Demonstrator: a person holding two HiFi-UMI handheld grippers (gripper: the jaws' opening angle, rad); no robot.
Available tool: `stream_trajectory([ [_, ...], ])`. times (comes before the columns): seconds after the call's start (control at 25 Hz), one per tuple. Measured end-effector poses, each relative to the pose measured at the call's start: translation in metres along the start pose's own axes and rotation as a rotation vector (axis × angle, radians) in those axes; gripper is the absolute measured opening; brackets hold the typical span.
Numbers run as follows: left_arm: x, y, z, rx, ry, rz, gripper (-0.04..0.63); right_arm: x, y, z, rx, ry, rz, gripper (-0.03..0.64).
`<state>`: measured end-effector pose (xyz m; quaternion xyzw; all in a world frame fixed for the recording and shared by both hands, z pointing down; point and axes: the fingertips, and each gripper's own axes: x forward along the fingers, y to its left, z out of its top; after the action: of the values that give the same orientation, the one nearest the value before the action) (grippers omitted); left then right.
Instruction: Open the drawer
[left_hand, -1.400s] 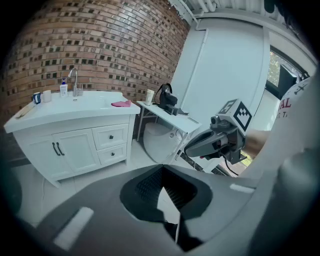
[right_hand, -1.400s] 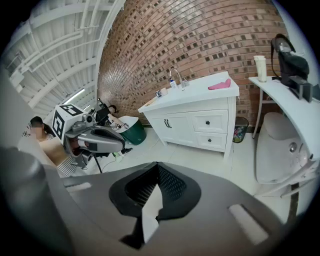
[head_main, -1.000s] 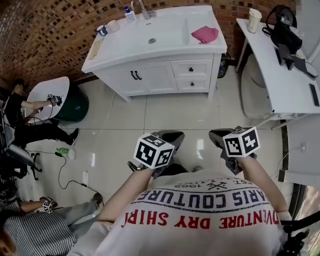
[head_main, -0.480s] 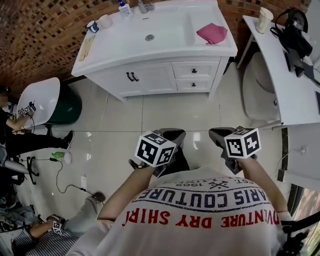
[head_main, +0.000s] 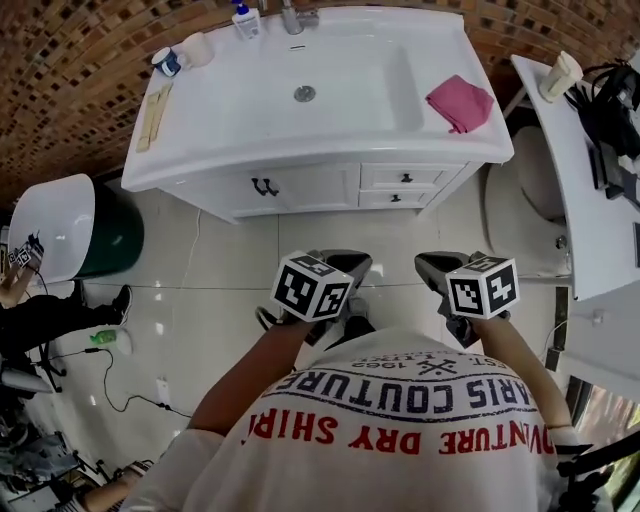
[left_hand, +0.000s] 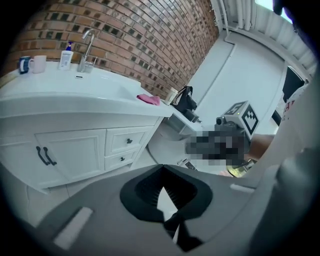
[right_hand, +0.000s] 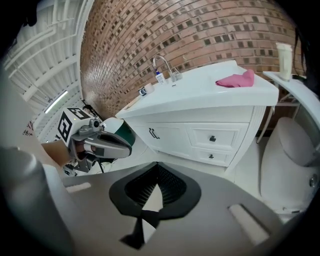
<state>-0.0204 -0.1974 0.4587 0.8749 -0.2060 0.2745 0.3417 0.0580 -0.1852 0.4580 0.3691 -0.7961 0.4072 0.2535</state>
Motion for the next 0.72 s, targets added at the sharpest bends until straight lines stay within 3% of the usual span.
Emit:
stream_trajectory([
  [0.2,0.008,0.025,0.013,-0.036,0.028,-0.029,-0.005,0.018,-0.017,0.020,0.047,0.011,-0.019,0.008],
  [0.48,0.031,0.033,0.019,-0.062,0.052,-0.024,-0.005,0.030,-0.046,0.004,0.092,0.073,0.001,0.008],
  [0.72,0.046,0.031,0.020,-0.101,0.055,-0.026,-0.005,0.034,-0.068,0.010,0.059,0.082,0.014,0.008],
])
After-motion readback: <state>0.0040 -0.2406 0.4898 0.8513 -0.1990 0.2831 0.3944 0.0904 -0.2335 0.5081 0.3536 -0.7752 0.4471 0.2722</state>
